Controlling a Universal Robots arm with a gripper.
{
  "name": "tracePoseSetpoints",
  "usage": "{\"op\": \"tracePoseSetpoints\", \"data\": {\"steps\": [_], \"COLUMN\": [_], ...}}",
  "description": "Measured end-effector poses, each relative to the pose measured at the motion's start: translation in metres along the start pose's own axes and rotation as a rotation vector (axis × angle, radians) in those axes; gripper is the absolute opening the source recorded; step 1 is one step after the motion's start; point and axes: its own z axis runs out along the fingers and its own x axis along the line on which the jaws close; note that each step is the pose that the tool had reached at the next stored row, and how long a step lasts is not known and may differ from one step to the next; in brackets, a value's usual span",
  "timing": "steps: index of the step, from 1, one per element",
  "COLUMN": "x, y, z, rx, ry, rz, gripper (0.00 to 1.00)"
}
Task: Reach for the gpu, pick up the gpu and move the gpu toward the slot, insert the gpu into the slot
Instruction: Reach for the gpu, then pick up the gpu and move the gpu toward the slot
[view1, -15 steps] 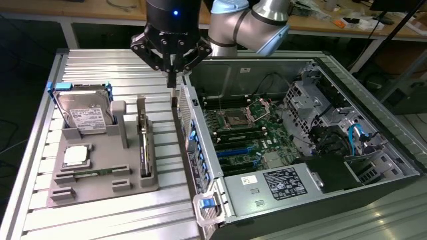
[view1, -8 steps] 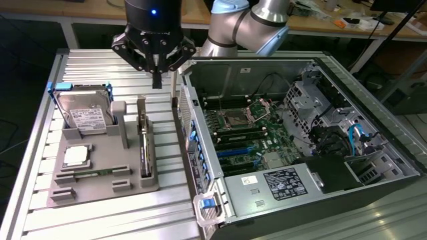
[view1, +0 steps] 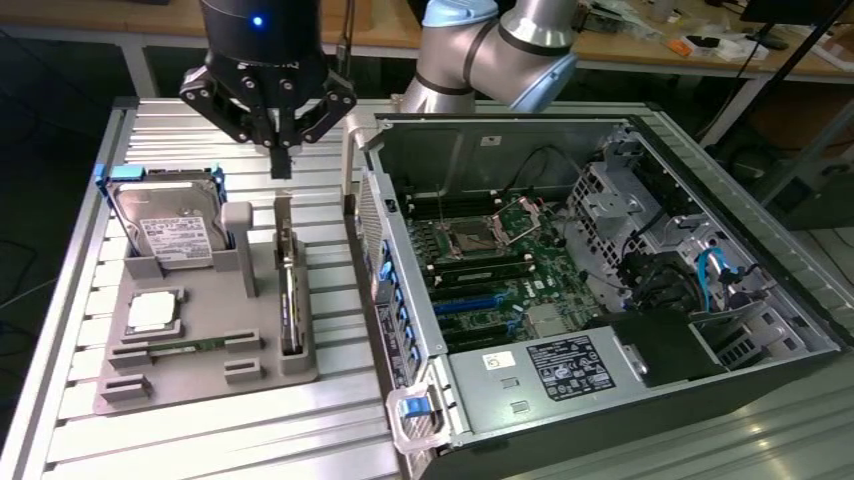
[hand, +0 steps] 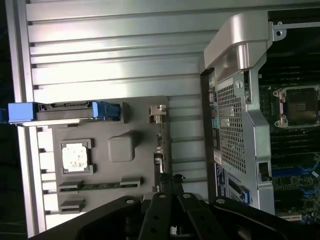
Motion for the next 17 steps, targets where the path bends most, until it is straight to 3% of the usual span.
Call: {"op": "tracePoseSetpoints", "data": {"steps": [4, 17], "x": [0.0116, 0.0121], "y": [-0.0009, -0.0009], "z": [-0.0004, -0.0003], "rx": [0.0, -0.0001], "ry": [0.0, -0.0001], "rz": [0.0, 0.0], "gripper": [0.11, 0.11]}}
